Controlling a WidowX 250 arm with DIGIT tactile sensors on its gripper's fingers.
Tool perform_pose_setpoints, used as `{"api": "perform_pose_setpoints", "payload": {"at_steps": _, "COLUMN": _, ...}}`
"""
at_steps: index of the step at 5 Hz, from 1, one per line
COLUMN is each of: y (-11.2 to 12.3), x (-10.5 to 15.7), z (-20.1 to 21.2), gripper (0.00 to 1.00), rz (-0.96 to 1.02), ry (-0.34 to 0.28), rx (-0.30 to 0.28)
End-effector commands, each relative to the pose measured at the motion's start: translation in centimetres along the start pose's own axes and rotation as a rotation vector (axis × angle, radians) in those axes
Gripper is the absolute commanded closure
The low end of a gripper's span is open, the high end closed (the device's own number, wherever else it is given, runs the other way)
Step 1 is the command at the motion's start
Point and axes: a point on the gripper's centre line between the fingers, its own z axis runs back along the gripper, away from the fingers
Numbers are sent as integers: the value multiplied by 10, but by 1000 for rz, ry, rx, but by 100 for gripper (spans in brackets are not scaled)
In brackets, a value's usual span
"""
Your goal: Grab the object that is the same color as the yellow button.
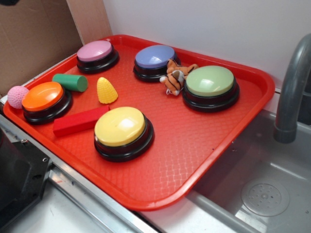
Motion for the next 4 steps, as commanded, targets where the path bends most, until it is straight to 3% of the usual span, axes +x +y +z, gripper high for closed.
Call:
{"api": "perform_pose_setpoints", "payload": {"at_steps": 1, "y": 0, "x": 0, "z": 0, "gripper": 0, "rz": 0, "ry": 0, "rx": 0}}
{"api": "perform_pose_setpoints", "payload": {"at_steps": 3, "y": 13, "x": 28, "z": -27, "gripper": 0, "rz": 115, "ry": -82, "rx": -26}}
{"api": "perform_pose_setpoints", "payload": {"at_steps": 4, "y": 22, "x": 48, "z": -52, "gripper": 0, "rz": 127, "ry": -67, "rx": -37}}
